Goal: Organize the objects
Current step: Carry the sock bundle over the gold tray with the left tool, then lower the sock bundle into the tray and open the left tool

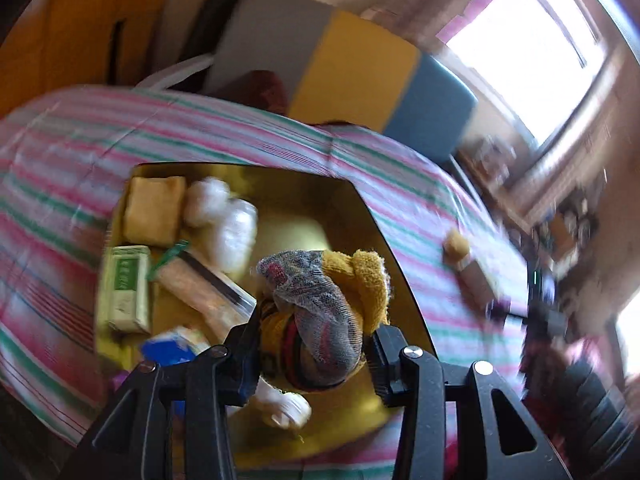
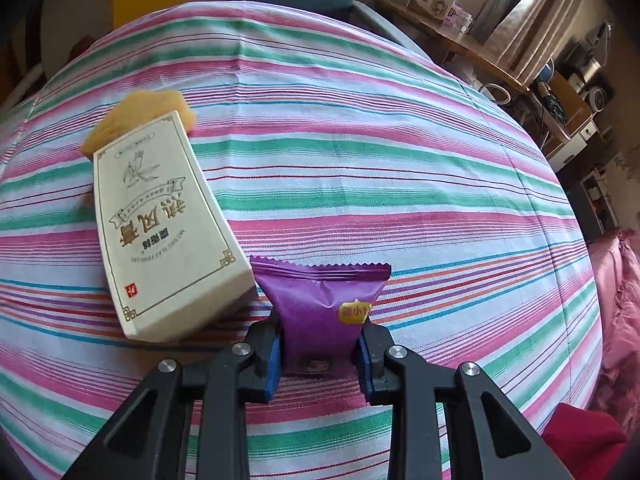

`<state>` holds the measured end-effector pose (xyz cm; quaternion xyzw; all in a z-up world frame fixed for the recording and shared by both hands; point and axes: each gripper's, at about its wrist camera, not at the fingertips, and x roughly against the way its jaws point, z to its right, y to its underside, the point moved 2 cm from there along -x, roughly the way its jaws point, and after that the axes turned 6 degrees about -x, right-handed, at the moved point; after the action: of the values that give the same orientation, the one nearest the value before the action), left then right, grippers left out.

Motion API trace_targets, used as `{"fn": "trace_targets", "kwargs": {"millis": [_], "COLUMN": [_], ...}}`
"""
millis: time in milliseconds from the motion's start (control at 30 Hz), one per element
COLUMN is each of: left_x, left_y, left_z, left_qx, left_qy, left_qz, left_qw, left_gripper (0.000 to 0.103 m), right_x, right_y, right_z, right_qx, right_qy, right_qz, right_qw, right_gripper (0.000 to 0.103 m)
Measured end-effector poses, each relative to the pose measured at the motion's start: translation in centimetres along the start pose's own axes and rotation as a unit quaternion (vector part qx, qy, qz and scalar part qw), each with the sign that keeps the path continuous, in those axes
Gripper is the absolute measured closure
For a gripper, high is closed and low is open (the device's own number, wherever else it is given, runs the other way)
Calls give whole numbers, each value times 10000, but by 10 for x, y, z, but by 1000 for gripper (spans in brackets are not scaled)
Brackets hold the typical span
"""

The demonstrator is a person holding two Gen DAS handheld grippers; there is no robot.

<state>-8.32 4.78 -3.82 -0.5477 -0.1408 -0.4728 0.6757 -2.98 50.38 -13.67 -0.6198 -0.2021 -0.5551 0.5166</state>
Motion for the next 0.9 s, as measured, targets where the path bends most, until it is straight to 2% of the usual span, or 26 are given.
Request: {"fn": "trace_targets", "kwargs": {"millis": [100, 167, 367, 600, 733, 800, 900], "left_x": [-1, -6, -52, -132, -160, -164, -164], "left_y": [-18, -27, -51, -74, -82, -88, -90], "left_z": [-17, -16, -8, -16, -24, -21, -16], "left_qx": [257, 262, 230, 67, -60, -168, -206], "left_qy": [28, 61, 188, -456, -907, -1027, -916], "left_qz": [65, 88, -195, -761, -814, -791, -870], "left_qw": [9996, 9996, 9994, 9960, 9925, 9914, 9918], "left_gripper": [59, 59, 59, 58, 55, 47, 36], "right_x": [1, 2, 1, 0, -1, -1, -2], "right_y": [1, 1, 0, -2, -3, -3, -3], "right_z": [-2, -3, -1, 0, -1, -1, -1], "right_qx": [42, 63, 108, 101, 119, 113, 82], "right_qy": [32, 48, 76, 68, 71, 69, 57], "right_qz": [8, 13, 25, 13, 16, 14, 3], "right_qw": [10000, 10000, 9999, 9999, 9999, 9999, 9999], "right_gripper": [74, 74, 74, 73, 73, 73, 73]}}
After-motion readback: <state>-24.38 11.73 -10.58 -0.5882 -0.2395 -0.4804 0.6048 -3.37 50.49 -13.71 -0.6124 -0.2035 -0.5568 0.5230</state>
